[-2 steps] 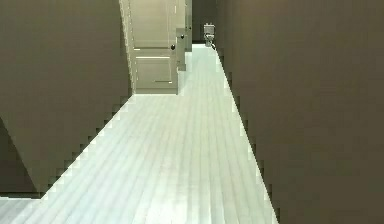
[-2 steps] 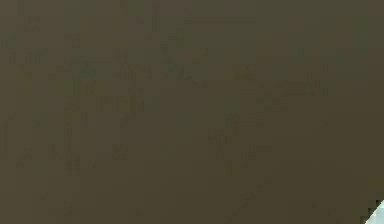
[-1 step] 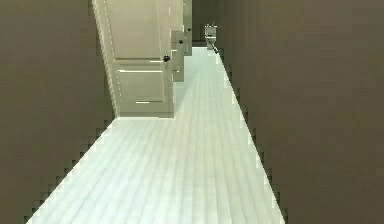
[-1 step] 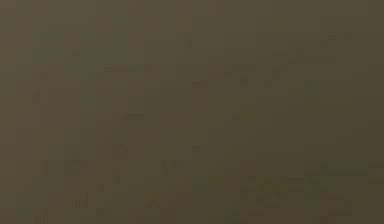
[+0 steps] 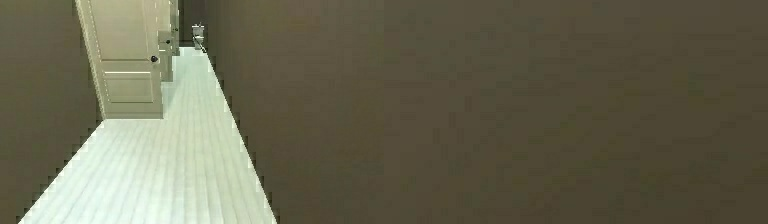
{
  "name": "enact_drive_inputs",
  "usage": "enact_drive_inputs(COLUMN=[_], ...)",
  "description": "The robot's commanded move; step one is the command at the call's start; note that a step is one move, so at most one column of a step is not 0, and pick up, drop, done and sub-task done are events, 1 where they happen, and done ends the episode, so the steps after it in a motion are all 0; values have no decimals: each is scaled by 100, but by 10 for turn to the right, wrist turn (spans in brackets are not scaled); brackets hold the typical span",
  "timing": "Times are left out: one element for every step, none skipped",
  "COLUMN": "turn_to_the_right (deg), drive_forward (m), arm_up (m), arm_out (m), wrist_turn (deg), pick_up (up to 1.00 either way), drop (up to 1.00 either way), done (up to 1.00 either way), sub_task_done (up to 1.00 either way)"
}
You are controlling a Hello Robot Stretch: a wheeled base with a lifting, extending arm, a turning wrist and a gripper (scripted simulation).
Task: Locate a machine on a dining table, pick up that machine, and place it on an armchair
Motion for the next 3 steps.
enact_drive_inputs(turn_to_the_right=[0, 0, 0], drive_forward=[100, 100, 100], arm_up=[0, 0, 0], arm_out=[0, 0, 0], wrist_turn=[0, 0, 0], pick_up=[0, 0, 0], drop=[0, 0, 0], done=[0, 0, 0], sub_task_done=[0, 0, 0])
